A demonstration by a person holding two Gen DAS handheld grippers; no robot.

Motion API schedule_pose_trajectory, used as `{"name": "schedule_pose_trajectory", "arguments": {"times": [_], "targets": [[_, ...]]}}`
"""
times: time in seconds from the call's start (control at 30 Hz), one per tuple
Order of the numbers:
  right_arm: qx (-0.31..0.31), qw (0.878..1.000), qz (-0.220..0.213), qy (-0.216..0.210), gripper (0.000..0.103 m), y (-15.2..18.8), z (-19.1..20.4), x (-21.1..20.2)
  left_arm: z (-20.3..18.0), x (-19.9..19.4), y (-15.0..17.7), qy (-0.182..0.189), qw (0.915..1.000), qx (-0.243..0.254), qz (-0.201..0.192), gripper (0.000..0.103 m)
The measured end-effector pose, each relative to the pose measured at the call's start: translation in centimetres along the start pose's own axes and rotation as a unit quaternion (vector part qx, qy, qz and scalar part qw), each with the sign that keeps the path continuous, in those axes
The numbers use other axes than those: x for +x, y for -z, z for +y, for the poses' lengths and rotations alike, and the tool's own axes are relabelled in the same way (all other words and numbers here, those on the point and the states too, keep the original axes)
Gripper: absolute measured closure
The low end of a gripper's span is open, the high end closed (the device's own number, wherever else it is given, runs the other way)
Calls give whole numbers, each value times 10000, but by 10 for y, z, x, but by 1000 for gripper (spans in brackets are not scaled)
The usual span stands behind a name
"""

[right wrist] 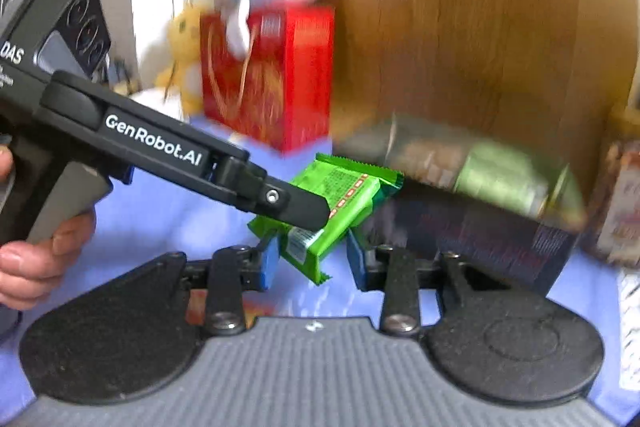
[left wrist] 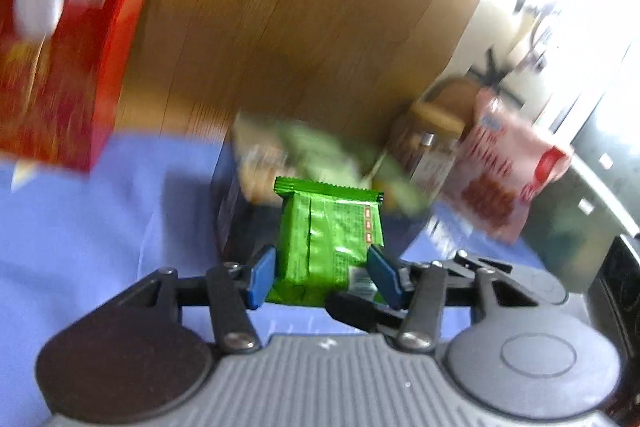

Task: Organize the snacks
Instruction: 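Carry the green packet into the black tin box and release, then grasp the red snack bag on the cloth with the left tool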

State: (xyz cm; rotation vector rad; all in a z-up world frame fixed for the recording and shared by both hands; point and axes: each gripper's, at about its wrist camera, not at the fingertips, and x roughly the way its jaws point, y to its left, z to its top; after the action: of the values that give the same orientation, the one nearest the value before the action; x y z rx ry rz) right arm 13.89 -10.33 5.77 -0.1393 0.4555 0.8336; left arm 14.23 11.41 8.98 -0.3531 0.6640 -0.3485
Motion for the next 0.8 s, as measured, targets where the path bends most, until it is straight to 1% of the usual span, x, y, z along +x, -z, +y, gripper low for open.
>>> {"name": "schedule_pose_trajectory", "arguments": {"times": [0.03,0.07,0.1,0.17,0.2,0.23,0.27,0.3,0.33,0.37,0.43,0.47,0.53,0.6,0.67,0.73,0.8], "targets": [[-2,9998,-172,76,64,-9,-3,-3,-4,3,-11,-31,9999,61,-85,50],[2,9995,-286,153,64,-15,-5,-3,-7,10,-23,-85,9998,124,-155,44],[29,9989,-394,234,64,-22,-9,1,-9,19,-32,-135,9996,154,-182,42],[67,9980,-516,356,58,-33,-20,16,-9,45,-48,-170,9998,131,-54,33],[92,9974,-538,472,55,-36,-25,25,-7,59,-53,-220,9997,111,17,32],[114,9968,-503,615,51,-39,-31,34,-5,70,-55,-385,9992,91,58,32],[172,9961,-413,762,51,-40,-37,44,-3,79,-56,-608,9980,117,83,32],[281,9956,-312,832,51,-40,-43,50,-3,83,-54,-737,9971,183,76,32],[400,9954,-286,826,51,-39,-47,52,-2,84,-53,-776,9967,236,65,32],[520,9948,-328,807,51,-36,-50,47,0,78,-49,-698,9973,244,31,32],[688,9938,-455,750,51,-29,-53,29,1,62,-41,-429,9988,233,-23,32],[753,9935,-478,701,51,-26,-54,22,2,49,-34,-289,9992,254,-48,32],[1019,9930,-429,413,52,-14,-56,-1,3,25,-17,-150,9992,358,-26,30],[1277,9915,-228,61,52,0,-51,-17,8,5,1,-113,9993,354,83,29],[1440,9891,-29,-318,52,14,-41,-25,19,-11,23,-31,9994,185,303,29],[1346,9886,152,-655,52,27,-24,-30,33,-25,46,-37,9987,-73,504,29],[984,9915,344,-780,52,33,-3,-29,47,-37,67,-24,9969,-454,646,29]]}}
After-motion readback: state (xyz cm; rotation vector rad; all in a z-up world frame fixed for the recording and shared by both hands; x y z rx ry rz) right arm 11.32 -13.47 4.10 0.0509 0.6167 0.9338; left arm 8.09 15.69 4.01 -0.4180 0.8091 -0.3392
